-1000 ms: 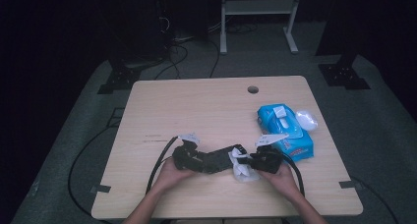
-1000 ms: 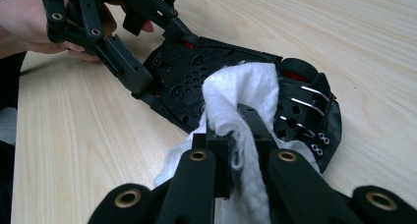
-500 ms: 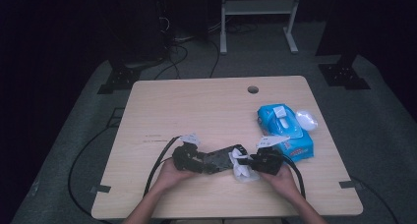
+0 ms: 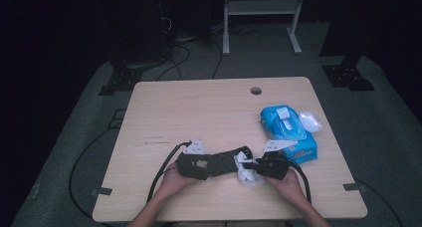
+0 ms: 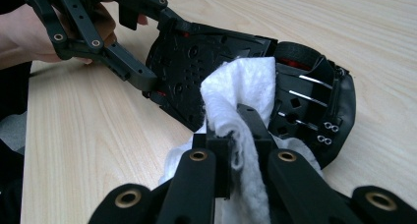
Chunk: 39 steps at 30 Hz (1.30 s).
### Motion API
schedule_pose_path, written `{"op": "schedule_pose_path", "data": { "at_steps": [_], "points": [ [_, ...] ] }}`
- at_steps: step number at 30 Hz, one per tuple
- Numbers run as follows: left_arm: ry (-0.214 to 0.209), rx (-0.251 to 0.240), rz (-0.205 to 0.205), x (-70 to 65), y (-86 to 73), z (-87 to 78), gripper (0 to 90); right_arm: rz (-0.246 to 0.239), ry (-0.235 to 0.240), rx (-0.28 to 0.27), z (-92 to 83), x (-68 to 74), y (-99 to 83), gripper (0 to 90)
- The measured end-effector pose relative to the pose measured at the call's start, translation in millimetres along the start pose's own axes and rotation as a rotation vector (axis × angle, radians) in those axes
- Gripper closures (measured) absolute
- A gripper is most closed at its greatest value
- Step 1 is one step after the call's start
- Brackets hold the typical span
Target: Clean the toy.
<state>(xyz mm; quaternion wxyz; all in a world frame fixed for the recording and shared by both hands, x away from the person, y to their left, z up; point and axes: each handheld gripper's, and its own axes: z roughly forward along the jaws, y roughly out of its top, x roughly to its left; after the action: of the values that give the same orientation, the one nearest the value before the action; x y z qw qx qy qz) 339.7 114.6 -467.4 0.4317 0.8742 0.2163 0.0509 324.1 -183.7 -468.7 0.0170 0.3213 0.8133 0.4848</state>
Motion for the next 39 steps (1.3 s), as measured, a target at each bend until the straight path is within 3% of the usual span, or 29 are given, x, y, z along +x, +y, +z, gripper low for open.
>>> {"op": "schedule_pose_path", "data": {
  "at_steps": [5,14,21,26,33,35,39],
  "points": [
    [0.008,-0.052,0.012,-2.0,0.2,-3.7,47.4,-0.002,0.008,0.008,-1.7,1.2,-3.3,84.8],
    [-0.004,-0.081,0.043,-4.3,-0.3,-4.5,53.2,-0.015,-0.001,0.05,-2.9,2.8,-6.4,84.6],
    [-0.032,-0.076,0.099,-10.3,0.6,-1.6,57.6,-0.001,-0.015,0.076,-1.7,1.1,-9.3,84.4],
    [-0.032,-0.056,0.135,-17.0,4.8,7.0,55.3,-0.006,-0.022,0.113,3.8,-0.4,-12.3,84.1],
    [-0.026,-0.037,0.164,-21.4,7.5,11.8,59.8,0.003,-0.008,0.104,0.4,-0.6,-11.2,83.9],
    [0.001,-0.036,0.182,-22.0,7.5,10.5,63.6,0.009,0.004,0.09,-2.8,0.5,-9.8,83.9],
    [0.026,-0.042,0.171,-18.6,6.4,6.4,66.7,0.014,0.034,0.05,-11.6,4.8,-6.1,84.0]
  ]
}}
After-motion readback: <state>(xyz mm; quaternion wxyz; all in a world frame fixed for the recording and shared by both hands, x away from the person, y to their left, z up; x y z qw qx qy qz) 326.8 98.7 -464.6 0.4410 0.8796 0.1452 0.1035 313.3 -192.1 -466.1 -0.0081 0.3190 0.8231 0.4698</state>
